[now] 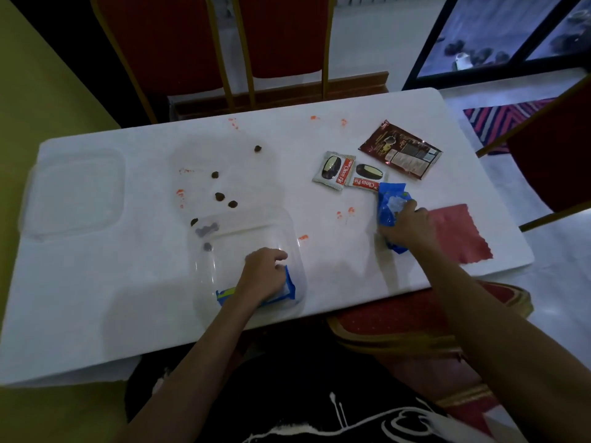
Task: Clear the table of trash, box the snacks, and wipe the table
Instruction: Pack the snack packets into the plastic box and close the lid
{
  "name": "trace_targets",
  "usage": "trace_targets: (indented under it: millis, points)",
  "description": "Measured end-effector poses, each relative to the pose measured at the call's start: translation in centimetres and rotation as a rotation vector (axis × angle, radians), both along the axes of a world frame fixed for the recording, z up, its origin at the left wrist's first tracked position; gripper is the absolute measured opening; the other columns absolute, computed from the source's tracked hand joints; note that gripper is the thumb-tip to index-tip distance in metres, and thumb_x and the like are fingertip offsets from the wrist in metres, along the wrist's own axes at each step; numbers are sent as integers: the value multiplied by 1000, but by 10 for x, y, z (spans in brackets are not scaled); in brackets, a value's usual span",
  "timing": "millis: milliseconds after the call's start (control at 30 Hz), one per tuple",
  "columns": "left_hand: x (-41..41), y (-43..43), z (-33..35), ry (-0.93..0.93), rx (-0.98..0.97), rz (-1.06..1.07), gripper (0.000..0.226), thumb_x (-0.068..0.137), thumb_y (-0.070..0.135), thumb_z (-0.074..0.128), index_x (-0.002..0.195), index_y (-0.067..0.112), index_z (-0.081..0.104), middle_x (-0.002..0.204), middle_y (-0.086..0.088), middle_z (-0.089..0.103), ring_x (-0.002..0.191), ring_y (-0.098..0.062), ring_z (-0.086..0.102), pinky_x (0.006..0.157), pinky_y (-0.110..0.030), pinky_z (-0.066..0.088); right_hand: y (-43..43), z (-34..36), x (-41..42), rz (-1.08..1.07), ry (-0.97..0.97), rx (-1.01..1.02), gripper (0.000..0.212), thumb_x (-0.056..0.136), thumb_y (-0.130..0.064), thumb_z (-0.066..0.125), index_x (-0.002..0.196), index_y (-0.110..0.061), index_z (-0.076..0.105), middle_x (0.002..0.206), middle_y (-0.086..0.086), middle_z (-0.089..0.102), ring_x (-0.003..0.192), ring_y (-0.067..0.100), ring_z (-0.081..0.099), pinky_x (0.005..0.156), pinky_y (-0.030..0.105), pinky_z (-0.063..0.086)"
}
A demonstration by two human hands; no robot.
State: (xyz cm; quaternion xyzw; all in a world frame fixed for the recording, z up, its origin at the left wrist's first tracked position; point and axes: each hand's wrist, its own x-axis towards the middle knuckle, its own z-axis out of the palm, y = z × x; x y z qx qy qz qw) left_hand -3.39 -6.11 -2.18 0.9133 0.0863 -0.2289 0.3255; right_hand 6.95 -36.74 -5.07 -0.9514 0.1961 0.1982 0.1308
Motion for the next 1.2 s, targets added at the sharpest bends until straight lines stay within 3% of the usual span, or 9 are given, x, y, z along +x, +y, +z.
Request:
trace_targets:
  millis: [267, 500, 600, 667, 767, 833, 933, 1033, 1200]
  points:
    - [11, -10, 14, -76, -106, 162, 40, 95, 5, 50, 132, 14, 63, 136, -2, 62, 126, -16, 55, 105, -24, 38, -9, -6, 6, -41, -22, 41, 92, 84, -39, 72, 148, -10, 12, 120, 22, 58, 108, 41, 61, 81, 47, 53]
    - [15, -12, 26, -126, -148, 227, 36, 98, 12, 51, 132, 16, 63, 132, 1, 64, 117, -9, 56, 99, -21, 37, 6, 54, 4, -213, -222, 385, 73, 79, -39, 78, 133, -13, 36, 123, 14, 60, 95, 29, 60, 77, 39, 52]
    - [17, -15, 31, -133, -238, 310, 44, 100, 36, 50, 140, 19, 54, 122, 4, 64, 108, -7, 56, 98, -23, 39, 55, 82, -15, -109, -284, 541, 72, 77, -41, 81, 133, -21, 41, 112, 3, 60, 89, 21, 61, 78, 36, 56]
    - [18, -14, 29, -103, -376, 389, 69, 90, 64, 47, 145, 22, 46, 125, 2, 65, 109, -12, 63, 104, -36, 45, 94, 94, -31, 16, -258, 619, 70, 78, -41, 82, 133, -24, 42, 105, -4, 59, 85, 17, 62, 69, 28, 53]
    - [14, -10, 29, -70, -476, 422, 92, 76, 85, 42, 141, 21, 48, 122, 0, 68, 103, -12, 69, 96, -46, 54, 140, 91, -48, 152, -169, 717, 72, 81, -45, 79, 137, -23, 38, 109, -4, 61, 83, 14, 63, 58, 17, 49]
    - [7, -6, 28, -68, -529, 467, 74, 80, 79, 48, 129, 23, 55, 110, 0, 73, 96, -14, 72, 88, -44, 59, 160, 85, -56, 194, -146, 736, 74, 82, -48, 76, 139, -22, 36, 117, 0, 66, 91, 17, 67, 67, 23, 54]
    - [-5, 1, 21, -76, -609, 617, 43, 91, 54, 60, 124, 27, 52, 107, -2, 73, 89, -14, 74, 78, -37, 62, 174, 75, -66, 294, -105, 717, 73, 83, -45, 76, 140, -18, 39, 124, 7, 66, 101, 21, 68, 78, 29, 57]
    - [-9, 6, 13, -88, -619, 737, 40, 93, 40, 64, 127, 25, 48, 110, -5, 72, 89, -17, 74, 73, -35, 62, 172, 70, -65, 382, -50, 683, 70, 81, -49, 78, 135, -18, 46, 126, 4, 66, 98, 16, 65, 75, 22, 54]
    - [-10, 13, -8, -111, -547, 759, 51, 93, 33, 65, 139, 22, 45, 120, -7, 69, 96, -19, 72, 83, -42, 61, 161, 64, -53, 447, -63, 584, 57, 85, -45, 75, 131, -17, 57, 131, 0, 62, 113, 15, 60, 85, 24, 47]
